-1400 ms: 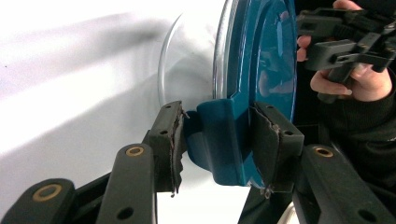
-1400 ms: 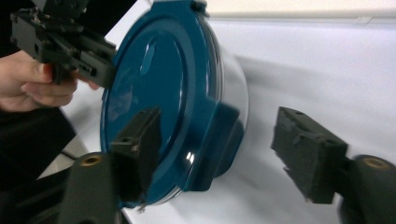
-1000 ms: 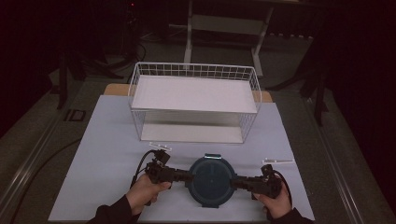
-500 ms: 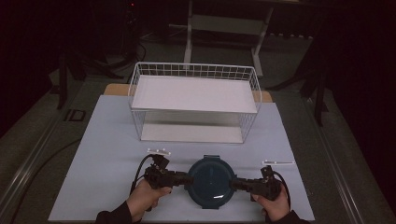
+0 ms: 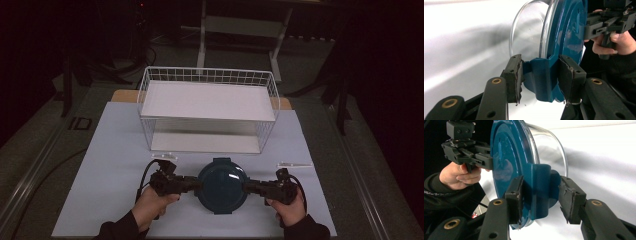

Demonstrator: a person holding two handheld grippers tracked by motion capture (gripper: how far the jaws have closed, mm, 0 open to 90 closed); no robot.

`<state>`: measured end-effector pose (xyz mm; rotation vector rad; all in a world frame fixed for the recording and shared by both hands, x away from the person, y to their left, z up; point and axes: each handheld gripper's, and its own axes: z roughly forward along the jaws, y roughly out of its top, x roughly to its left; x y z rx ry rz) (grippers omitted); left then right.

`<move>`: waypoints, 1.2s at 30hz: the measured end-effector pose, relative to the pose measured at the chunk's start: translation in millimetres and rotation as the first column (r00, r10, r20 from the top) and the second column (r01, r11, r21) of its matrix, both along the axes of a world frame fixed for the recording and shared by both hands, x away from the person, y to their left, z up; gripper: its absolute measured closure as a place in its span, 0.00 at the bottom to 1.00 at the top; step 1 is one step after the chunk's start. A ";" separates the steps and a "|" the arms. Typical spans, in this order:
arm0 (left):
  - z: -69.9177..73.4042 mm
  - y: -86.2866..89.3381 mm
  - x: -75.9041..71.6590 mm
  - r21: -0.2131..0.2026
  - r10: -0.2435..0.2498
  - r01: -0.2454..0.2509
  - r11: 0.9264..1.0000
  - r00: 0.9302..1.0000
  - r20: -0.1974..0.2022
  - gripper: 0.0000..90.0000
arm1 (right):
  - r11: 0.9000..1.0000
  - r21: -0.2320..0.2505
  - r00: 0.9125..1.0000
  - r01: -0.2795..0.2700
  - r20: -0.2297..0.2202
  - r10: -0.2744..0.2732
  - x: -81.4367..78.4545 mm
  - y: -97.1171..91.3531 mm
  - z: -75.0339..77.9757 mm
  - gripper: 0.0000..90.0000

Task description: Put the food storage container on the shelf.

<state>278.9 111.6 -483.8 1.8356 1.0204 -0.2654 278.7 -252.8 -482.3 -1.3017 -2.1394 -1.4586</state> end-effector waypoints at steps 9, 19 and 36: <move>14.7 14.7 14.8 -0.001 0.053 -0.053 0.999 0.996 0.074 0.62 | 1.000 0.005 0.997 -0.015 0.075 0.014 22.4 16.2 11.7 0.63; 19.4 26.4 34.2 0.002 0.102 -0.103 0.995 0.988 0.116 0.62 | 1.000 0.004 0.993 -0.025 0.116 0.024 50.9 30.6 14.6 0.63; 8.3 33.5 77.3 0.029 0.141 -0.146 0.989 0.979 0.147 0.62 | 1.000 0.003 0.988 0.012 0.151 -0.012 95.6 44.5 -1.0 0.63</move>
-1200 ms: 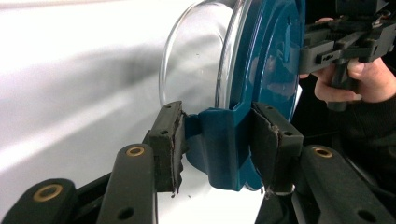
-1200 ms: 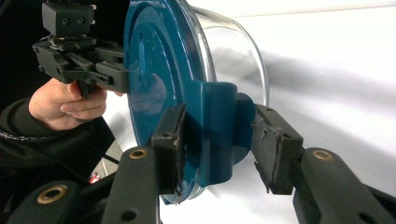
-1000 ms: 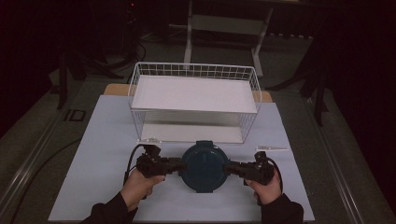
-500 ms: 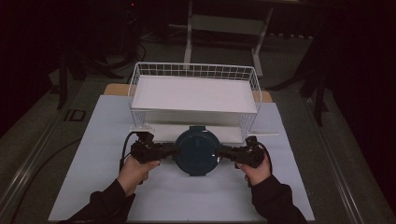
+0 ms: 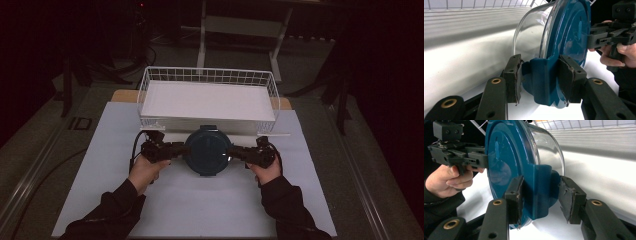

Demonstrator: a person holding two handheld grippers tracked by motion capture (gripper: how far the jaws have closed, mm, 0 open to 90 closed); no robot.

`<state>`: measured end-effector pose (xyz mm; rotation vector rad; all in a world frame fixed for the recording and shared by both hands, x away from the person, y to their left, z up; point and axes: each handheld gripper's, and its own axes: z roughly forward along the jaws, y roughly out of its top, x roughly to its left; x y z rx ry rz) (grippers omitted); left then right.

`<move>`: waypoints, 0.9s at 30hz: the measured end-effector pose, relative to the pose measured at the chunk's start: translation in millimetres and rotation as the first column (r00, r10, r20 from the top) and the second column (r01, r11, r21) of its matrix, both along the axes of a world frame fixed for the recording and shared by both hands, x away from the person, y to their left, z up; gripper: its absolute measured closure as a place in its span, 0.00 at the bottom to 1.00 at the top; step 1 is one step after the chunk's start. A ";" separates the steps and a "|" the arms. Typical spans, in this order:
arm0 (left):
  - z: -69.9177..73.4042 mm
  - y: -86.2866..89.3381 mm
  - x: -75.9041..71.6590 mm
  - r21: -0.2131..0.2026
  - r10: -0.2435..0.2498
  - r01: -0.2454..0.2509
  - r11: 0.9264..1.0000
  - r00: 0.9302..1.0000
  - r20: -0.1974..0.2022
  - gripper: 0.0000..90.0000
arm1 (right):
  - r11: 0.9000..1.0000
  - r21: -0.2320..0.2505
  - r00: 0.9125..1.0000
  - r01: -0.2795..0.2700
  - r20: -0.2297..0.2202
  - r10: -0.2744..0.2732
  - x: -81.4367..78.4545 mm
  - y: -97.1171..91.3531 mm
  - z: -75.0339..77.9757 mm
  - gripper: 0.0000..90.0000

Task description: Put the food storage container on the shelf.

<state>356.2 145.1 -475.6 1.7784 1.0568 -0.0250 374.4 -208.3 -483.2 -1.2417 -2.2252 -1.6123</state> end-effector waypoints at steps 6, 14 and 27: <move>-10.7 1.5 9.6 -0.028 0.024 -0.024 0.999 1.000 0.000 0.62 | 1.000 0.003 1.000 0.024 0.007 -0.024 9.3 1.7 -8.8 0.63; -18.3 0.1 17.5 -0.030 0.045 -0.045 0.999 0.999 -0.012 0.61 | 0.999 0.000 0.999 0.033 -0.006 -0.033 18.7 1.9 -13.5 0.62; -27.6 -2.0 27.5 -0.066 0.057 -0.059 0.996 0.998 -0.039 0.61 | 0.998 -0.022 0.998 0.060 -0.016 -0.060 28.8 0.9 -17.6 0.61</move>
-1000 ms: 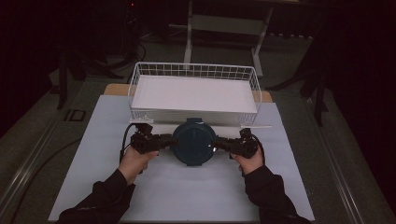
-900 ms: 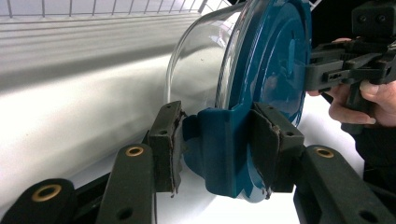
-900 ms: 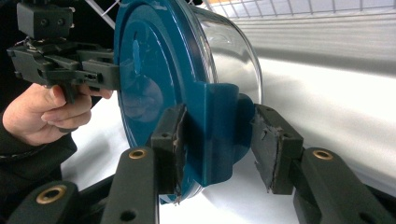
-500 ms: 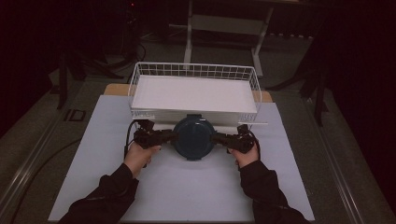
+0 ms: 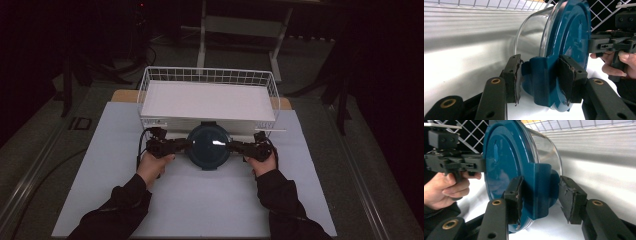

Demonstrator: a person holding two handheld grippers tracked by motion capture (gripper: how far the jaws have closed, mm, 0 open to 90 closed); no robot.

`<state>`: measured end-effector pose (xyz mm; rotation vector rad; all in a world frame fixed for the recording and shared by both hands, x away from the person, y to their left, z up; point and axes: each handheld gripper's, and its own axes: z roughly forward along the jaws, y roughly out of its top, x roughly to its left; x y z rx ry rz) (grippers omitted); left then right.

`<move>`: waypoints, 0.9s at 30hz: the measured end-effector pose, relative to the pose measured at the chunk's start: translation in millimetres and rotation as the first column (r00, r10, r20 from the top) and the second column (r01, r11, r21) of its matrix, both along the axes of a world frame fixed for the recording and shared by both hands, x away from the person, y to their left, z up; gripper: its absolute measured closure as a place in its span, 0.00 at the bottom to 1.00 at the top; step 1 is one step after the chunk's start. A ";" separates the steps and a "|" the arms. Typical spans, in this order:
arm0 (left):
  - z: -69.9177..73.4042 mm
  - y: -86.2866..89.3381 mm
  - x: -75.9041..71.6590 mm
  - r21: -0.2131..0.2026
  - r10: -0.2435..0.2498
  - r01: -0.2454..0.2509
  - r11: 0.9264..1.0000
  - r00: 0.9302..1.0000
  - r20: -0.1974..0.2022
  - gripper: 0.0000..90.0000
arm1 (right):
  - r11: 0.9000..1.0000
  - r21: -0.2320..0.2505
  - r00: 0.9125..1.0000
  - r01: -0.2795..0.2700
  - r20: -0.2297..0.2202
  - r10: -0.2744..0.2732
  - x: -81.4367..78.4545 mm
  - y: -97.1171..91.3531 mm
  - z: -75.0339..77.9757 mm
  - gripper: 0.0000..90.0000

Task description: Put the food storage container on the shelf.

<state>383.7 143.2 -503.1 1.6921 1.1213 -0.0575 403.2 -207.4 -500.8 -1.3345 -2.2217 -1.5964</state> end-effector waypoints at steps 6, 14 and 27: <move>-4.6 2.5 6.2 -0.025 0.010 -0.010 1.000 1.000 -0.008 0.60 | 0.998 -0.049 0.999 0.036 0.018 -0.036 -0.9 4.3 4.1 0.61; -3.7 -0.1 9.0 0.016 0.063 -0.063 0.998 0.997 0.038 0.57 | 0.991 -0.095 0.995 0.095 0.038 -0.092 -0.5 13.1 9.2 0.59; -2.6 -2.0 9.0 0.043 0.094 -0.097 0.994 0.993 0.069 0.46 | 0.978 -0.129 0.980 0.166 0.130 -0.149 -4.3 19.6 10.4 0.52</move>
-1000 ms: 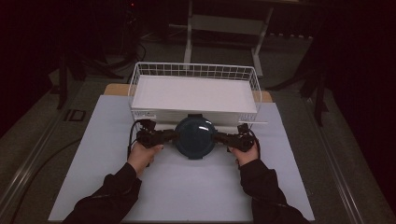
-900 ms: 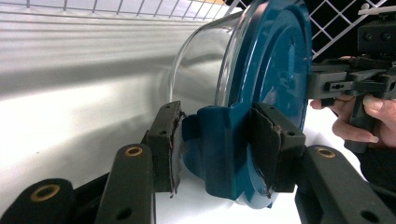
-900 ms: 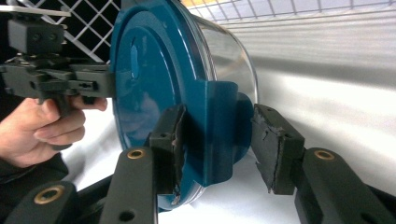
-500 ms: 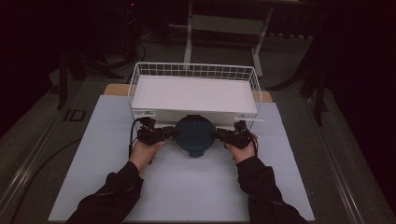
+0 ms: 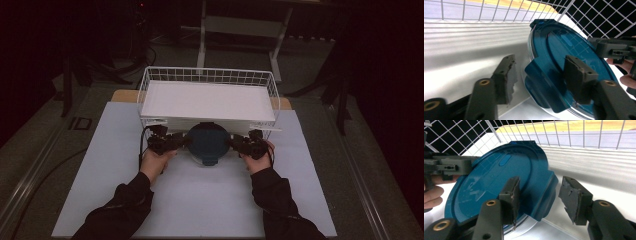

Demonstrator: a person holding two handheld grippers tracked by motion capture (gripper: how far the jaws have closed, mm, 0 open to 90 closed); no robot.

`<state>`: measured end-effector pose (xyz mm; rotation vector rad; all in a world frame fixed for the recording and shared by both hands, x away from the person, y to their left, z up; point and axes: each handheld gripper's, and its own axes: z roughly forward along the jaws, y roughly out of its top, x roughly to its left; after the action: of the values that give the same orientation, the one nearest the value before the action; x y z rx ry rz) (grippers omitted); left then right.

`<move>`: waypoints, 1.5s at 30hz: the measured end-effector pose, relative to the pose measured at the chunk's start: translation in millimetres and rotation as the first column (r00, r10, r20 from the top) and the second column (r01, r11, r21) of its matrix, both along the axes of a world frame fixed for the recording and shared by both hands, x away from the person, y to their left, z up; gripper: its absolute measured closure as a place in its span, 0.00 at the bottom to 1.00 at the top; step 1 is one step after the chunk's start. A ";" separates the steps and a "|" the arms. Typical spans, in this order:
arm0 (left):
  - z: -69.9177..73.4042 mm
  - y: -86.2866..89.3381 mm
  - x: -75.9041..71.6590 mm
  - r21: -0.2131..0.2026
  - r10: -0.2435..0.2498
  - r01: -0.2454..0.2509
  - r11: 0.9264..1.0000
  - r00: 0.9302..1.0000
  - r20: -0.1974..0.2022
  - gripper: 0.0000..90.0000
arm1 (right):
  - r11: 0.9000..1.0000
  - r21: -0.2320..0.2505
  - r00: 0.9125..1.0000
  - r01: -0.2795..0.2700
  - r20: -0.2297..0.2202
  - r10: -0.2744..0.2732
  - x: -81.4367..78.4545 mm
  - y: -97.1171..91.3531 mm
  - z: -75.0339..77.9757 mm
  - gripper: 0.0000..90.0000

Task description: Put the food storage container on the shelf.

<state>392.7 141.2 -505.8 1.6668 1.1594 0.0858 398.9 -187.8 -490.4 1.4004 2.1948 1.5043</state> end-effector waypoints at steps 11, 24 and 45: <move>5.7 5.5 -23.8 -0.023 -0.091 0.093 0.995 0.994 0.057 0.17 | 1.000 0.006 0.999 -0.018 0.040 0.018 -13.4 -3.1 11.8 0.45; 19.0 8.8 -62.3 0.030 -0.188 0.186 0.982 0.976 0.108 0.00 | 0.996 -0.014 0.995 -0.087 0.046 0.088 -48.3 5.8 18.2 0.49; 26.8 25.7 -121.1 0.100 -0.228 0.213 0.972 0.959 0.171 0.00 | 0.972 -0.098 0.977 -0.214 -0.007 0.215 -82.2 48.9 5.4 1.00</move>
<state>271.6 166.9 -478.9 1.8090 0.8375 0.1416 316.7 -139.0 -485.0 1.1615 2.4486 1.4366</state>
